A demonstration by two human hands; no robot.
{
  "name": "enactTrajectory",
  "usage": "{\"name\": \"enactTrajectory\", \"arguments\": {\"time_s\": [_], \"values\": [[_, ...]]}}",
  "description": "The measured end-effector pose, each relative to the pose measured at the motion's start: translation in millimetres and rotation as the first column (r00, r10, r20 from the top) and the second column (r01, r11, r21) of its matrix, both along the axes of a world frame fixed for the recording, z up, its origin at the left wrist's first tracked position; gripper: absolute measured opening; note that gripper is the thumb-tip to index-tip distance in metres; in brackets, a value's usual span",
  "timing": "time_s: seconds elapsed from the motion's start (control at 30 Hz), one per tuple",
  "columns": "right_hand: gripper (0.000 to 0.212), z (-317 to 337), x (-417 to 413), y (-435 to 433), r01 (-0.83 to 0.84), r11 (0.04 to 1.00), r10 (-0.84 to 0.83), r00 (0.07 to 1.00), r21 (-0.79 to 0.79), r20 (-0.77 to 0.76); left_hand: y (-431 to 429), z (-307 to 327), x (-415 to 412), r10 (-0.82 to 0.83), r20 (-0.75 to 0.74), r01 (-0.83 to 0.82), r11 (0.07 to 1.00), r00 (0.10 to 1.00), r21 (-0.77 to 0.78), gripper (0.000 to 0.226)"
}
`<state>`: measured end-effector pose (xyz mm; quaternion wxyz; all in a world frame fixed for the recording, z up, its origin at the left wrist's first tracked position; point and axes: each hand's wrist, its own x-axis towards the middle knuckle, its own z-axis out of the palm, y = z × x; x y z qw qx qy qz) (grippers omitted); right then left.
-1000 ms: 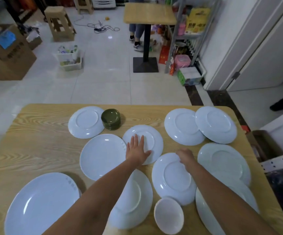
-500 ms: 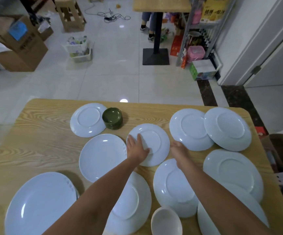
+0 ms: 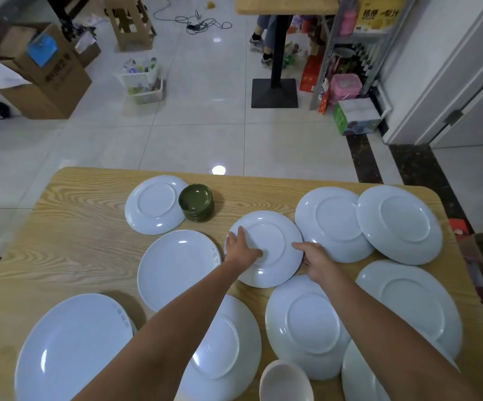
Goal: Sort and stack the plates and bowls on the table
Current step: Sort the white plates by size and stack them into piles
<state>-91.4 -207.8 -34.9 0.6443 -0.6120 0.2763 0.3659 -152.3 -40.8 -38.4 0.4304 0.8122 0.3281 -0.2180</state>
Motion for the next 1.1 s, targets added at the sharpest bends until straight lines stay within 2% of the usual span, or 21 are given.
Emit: {"name": "enactTrajectory", "arguments": {"time_s": [0.13,0.23,0.27,0.3,0.37,0.4,0.43,0.47,0.5,0.6,0.67,0.7,0.73,0.77,0.83,0.87,0.93,1.0,1.1], "values": [[0.045,12,-1,4,0.008,0.992,-0.016,0.998,0.127,0.065,2,11,1,0.083,0.073,-0.073,0.989,0.994,-0.125,0.077],[0.043,30,1,0,-0.071,0.976,0.039,0.987,0.204,0.158,8,29,-4,0.283,0.149,-0.222,0.917,0.947,-0.332,0.021],[0.041,37,2,-3,-0.121,0.973,0.080,0.976,0.195,0.203,12,37,-6,0.376,0.157,-0.284,0.863,0.913,-0.417,0.013],[0.036,44,3,-6,-0.178,0.969,0.131,0.958,0.169,0.257,18,46,-8,0.477,0.138,-0.346,0.781,0.868,-0.520,0.016],[0.019,58,0,-10,-0.310,0.948,0.264,0.892,0.074,0.366,33,60,-12,0.643,-0.002,-0.435,0.516,0.766,-0.738,0.033],[0.021,63,-1,-11,-0.365,0.930,0.323,0.853,0.028,0.410,43,63,-15,0.688,-0.088,-0.455,0.373,0.720,-0.808,0.044],[0.029,68,-4,-11,-0.408,0.913,0.366,0.818,-0.001,0.444,53,67,-19,0.707,-0.151,-0.465,0.275,0.691,-0.842,0.053],[0.034,74,-7,-10,-0.453,0.891,0.410,0.777,-0.029,0.477,63,69,-23,0.701,-0.182,-0.468,0.239,0.689,-0.851,0.057],[0.037,82,-12,-6,-0.502,0.862,0.467,0.722,-0.078,0.511,70,71,-29,0.682,-0.183,-0.472,0.265,0.708,-0.841,0.053],[0.036,90,-30,9,-0.610,0.714,0.671,0.456,-0.343,0.585,86,71,-54,0.655,-0.125,-0.520,0.453,0.745,-0.725,0.016],[0.031,80,-45,23,-0.563,0.701,0.690,0.380,-0.438,0.616,98,61,-74,0.685,-0.103,-0.550,0.476,0.721,-0.687,0.016],[0.034,74,-54,32,-0.523,0.737,0.657,0.405,-0.429,0.635,104,58,-83,0.699,-0.101,-0.559,0.468,0.708,-0.684,0.019],[0.040,70,-63,41,-0.483,0.791,0.599,0.485,-0.376,0.637,110,55,-91,0.717,-0.104,-0.577,0.457,0.689,-0.677,0.020],[0.045,66,-72,50,-0.430,0.852,0.517,0.604,-0.298,0.606,116,51,-99,0.736,-0.114,-0.604,0.445,0.667,-0.661,0.020],[0.043,61,-87,70,-0.293,0.946,0.323,0.830,-0.138,0.455,129,41,-112,0.780,-0.124,-0.661,0.421,0.613,-0.621,0.020],[0.041,58,-93,80,-0.231,0.968,0.252,0.895,-0.102,0.367,136,37,-118,0.799,-0.119,-0.684,0.415,0.589,-0.600,0.017],[0.033,52,-102,96,-0.177,0.978,0.202,0.945,-0.114,0.256,148,31,-128,0.821,-0.090,-0.704,0.421,0.564,-0.572,0.017],[0.026,46,-110,113,-0.203,0.970,0.230,0.947,-0.136,0.225,158,30,-137,0.813,-0.046,-0.690,0.462,0.581,-0.558,0.020],[0.027,41,-118,136,-0.266,0.954,0.291,0.936,-0.140,0.198,170,29,-143,0.794,0.023,-0.678,0.533,0.607,-0.506,0.029]]}}
